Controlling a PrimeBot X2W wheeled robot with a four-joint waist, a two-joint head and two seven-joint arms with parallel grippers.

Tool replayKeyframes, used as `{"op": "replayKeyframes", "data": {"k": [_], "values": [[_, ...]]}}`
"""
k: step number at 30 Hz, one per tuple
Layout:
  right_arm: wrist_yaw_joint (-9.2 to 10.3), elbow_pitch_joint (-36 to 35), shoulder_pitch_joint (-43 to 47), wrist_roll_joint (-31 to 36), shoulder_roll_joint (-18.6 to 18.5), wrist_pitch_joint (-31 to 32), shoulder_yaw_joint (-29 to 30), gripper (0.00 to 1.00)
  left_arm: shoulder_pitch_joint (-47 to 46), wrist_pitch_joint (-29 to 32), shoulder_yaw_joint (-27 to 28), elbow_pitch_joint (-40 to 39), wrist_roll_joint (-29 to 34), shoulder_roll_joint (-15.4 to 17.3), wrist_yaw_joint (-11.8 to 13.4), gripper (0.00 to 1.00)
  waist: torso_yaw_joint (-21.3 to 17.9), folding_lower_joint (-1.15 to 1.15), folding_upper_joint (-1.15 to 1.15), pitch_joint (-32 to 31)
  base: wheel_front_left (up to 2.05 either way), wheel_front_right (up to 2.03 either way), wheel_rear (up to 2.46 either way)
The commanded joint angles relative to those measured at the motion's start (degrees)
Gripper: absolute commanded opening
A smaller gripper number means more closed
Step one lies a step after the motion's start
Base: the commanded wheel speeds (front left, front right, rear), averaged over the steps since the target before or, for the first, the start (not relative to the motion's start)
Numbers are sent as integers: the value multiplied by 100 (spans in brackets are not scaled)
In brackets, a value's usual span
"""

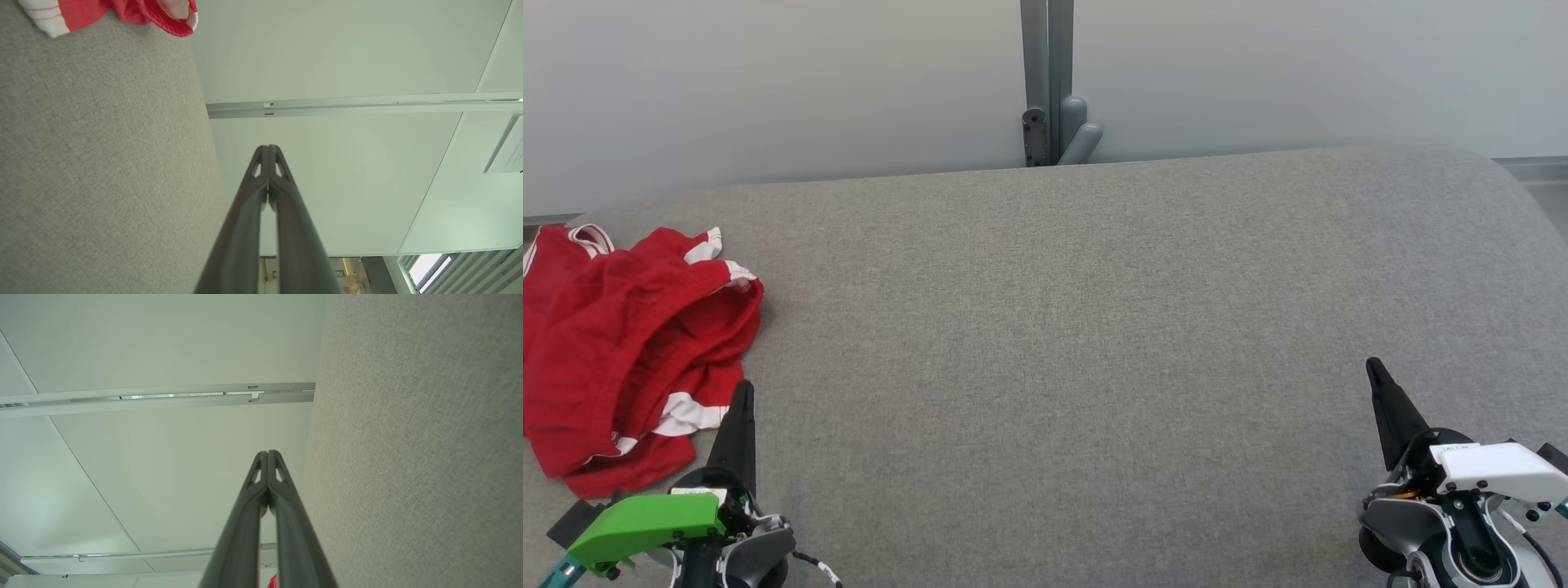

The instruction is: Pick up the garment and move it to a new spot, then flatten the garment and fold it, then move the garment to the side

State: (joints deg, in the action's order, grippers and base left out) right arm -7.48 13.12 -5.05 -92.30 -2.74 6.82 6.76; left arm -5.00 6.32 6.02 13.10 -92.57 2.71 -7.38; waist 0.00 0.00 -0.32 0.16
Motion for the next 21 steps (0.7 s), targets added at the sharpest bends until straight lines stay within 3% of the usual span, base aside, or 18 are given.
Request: {"op": "replayKeyframes", "data": {"k": [1,21], "values": [[-2,-16,-48,-40,-29,11,0,0,-72,0,27,-17,1,34,-30,0,0,0,32,0,0,0,0],[-2,-16,-48,-40,-29,11,0,0,-72,0,27,-17,2,34,-30,0,0,0,32,0,0,0,0]]}}
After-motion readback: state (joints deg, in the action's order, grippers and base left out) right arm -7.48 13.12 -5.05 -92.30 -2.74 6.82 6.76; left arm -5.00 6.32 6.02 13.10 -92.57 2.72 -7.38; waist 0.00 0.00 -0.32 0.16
